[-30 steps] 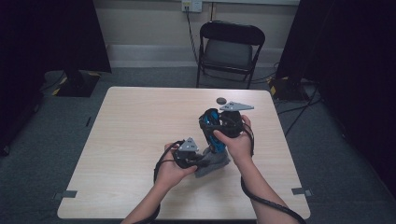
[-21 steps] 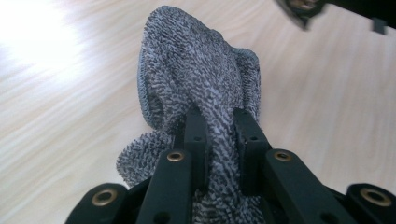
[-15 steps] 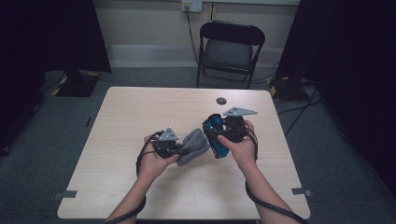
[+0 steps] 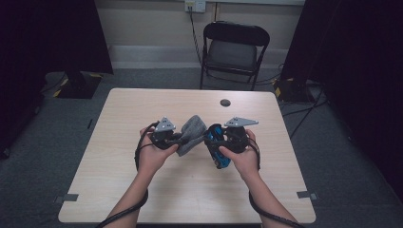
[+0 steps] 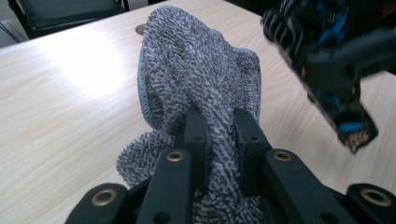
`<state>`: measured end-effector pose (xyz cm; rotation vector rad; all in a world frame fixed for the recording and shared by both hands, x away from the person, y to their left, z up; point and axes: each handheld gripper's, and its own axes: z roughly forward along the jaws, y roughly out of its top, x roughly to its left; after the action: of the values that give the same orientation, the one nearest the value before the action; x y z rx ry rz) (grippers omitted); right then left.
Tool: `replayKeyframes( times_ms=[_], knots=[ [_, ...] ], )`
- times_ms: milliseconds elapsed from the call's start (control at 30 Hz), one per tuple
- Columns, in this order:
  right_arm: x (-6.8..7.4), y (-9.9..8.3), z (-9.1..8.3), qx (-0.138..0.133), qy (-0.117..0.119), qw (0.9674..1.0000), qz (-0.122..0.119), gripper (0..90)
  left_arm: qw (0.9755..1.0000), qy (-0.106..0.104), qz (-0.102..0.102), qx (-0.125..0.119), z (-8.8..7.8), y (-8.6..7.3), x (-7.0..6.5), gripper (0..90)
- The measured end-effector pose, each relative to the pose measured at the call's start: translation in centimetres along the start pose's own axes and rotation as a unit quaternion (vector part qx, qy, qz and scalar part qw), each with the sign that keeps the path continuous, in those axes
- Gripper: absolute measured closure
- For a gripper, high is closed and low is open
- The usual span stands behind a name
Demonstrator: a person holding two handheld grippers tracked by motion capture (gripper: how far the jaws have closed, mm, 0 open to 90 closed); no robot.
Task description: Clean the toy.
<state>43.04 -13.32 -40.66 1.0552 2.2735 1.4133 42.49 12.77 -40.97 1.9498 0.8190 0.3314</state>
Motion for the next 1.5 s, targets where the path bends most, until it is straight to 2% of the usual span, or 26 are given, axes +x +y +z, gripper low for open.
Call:
replayKeyframes(
  times_ms=[100,200,300,533,633,1067,1200,1500],
  knots=[
    [0.1,-0.4,0.1,0.001,0.0,1.0,0.001,25.5,1.0,0.002,0.002,-0.004,0.1,0.4,-0.1,78.3],
    [0.3,-0.7,0.3,0.005,-0.001,1.0,-0.001,25.5,0.9998,-0.007,-0.003,-0.018,0.2,0.6,-0.4,78.3],
    [0.4,-0.8,0.4,0.009,-0.007,0.9999,-0.006,25.5,0.9998,-0.009,0.004,-0.019,0.3,0.8,-0.8,78.3],
    [0.6,-0.8,0.6,0.009,-0.011,0.9998,-0.011,25.5,0.9995,-0.023,0.014,-0.014,1.1,0.9,-1.8,78.4],
    [0.7,-0.6,0.7,0.013,-0.021,0.9995,-0.019,25.5,0.9994,-0.023,0.019,-0.016,1.1,1.0,-2.1,78.4],
    [0.9,0.0,0.5,0.006,-0.023,0.9995,-0.023,25.5,0.9992,-0.033,0.021,-0.004,1.5,0.6,-2.4,78.4],
    [1.1,0.4,0.5,0.004,-0.03,0.9993,-0.023,25.5,0.9993,-0.031,0.019,-0.008,1.6,0.5,-2.7,78.4],
    [0.9,0.6,0.5,0.005,-0.026,0.9993,-0.025,25.5,0.9992,-0.035,0.022,-0.001,1.7,0.4,-2.8,78.5]
  ],
)
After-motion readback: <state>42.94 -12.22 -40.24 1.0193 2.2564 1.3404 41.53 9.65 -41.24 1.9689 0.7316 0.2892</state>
